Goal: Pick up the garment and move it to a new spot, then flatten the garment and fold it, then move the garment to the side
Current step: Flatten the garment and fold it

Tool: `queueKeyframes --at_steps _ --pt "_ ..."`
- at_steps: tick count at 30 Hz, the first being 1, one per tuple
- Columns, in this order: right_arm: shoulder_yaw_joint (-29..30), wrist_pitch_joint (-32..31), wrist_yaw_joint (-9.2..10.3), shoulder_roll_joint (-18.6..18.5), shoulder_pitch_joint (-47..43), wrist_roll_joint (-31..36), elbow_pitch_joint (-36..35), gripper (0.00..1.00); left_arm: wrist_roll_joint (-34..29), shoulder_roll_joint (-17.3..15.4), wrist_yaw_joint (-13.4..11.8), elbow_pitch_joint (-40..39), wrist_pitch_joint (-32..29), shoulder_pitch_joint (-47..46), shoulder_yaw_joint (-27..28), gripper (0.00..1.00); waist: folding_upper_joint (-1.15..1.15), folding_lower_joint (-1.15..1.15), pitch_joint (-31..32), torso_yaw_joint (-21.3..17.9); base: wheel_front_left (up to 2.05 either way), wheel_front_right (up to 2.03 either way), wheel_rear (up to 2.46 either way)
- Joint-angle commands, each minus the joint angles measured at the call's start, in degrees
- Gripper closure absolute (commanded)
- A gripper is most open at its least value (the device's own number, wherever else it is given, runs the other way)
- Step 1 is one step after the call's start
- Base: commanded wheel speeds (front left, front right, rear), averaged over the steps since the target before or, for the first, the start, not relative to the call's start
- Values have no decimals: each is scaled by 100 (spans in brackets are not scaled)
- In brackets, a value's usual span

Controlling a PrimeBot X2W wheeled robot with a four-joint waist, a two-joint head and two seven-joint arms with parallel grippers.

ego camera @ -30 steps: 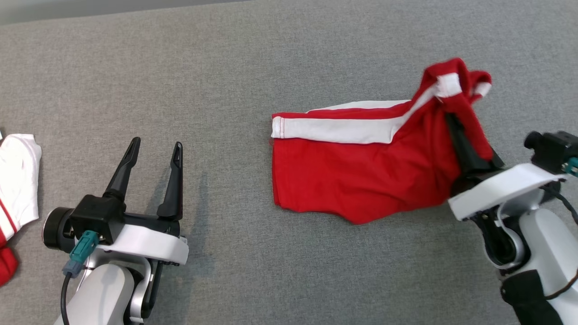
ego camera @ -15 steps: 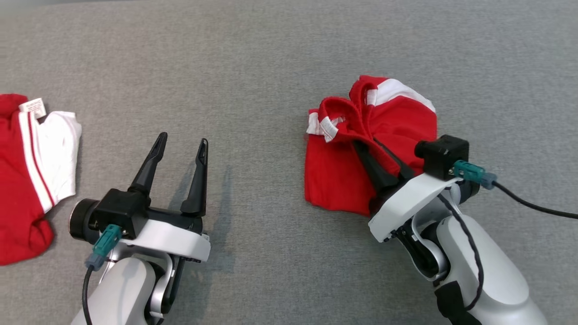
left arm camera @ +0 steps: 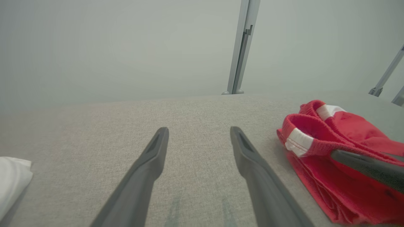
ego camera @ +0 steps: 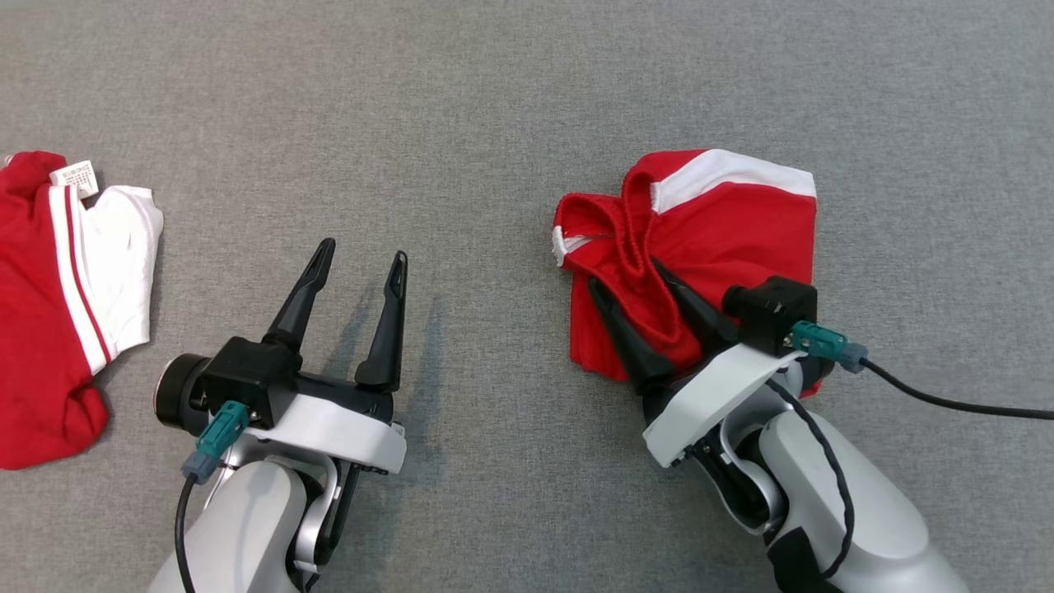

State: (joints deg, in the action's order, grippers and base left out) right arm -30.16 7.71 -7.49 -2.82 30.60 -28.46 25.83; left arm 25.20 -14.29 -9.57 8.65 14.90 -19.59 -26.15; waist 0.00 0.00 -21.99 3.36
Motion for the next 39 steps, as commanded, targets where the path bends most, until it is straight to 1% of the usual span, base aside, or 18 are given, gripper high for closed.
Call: queueKeyframes --at_steps 1,4,8,11,14,17,18,21,22,25,26,30,33,39 --pt "-81 58 0 -21 52 -64 -27 0 -38 -16 44 18 32 -108 14 0 0 0 -3 -22 0 0 0" --pt "-386 122 0 -23 -44 -103 -229 0 -50 -25 45 59 38 -102 56 0 0 0 51 -100 0 0 0" --pt "-522 119 0 -22 -198 -135 -441 0 -65 -51 31 74 36 -57 92 0 0 0 130 -157 0 0 0" --pt "-469 213 0 -27 -303 -60 -607 0 -60 -73 10 80 37 9 116 0 0 0 216 -201 0 0 0" --pt "-288 323 0 -26 -443 62 -774 0 -25 -104 -27 72 38 87 171 0 0 0 342 -255 0 0 0" --pt "40 429 0 -27 -602 220 -989 0 6 -160 -102 44 32 181 252 0 0 0 484 -309 0 0 0" --pt "328 477 0 -26 -732 339 -1138 0 30 -201 -166 10 32 260 322 0 0 0 599 -348 0 0 0" --pt "888 518 0 -26 -955 621 -1384 0 77 -271 -266 -70 31 376 442 0 0 0 753 -398 0 0 0" --pt "1315 518 0 -26 -1101 830 -1562 0 84 -331 -330 -154 29 460 533 0 0 0 849 -426 0 0 0" --pt "1899 391 0 -23 -1325 1175 -1800 0 108 -432 -407 -294 29 602 648 0 0 0 974 -463 0 0 0" --pt "1899 391 0 -23 -1325 1175 -1800 0 108 -432 -407 -294 29 602 648 0 0 0 974 -463 0 0 0" --pt "2529 172 0 -23 -1621 1532 -2090 0 121 -550 -510 -501 -7 784 736 0 0 0 1122 -486 0 0 0" --pt "2850 25 0 -22 -1830 1709 -2254 0 121 -625 -556 -636 -54 919 752 0 0 0 1225 -490 0 0 0" --pt "3069 -138 0 -22 -2196 1792 -2397 0 108 -710 -665 -858 -130 1232 729 0 0 0 1446 -523 0 0 0"
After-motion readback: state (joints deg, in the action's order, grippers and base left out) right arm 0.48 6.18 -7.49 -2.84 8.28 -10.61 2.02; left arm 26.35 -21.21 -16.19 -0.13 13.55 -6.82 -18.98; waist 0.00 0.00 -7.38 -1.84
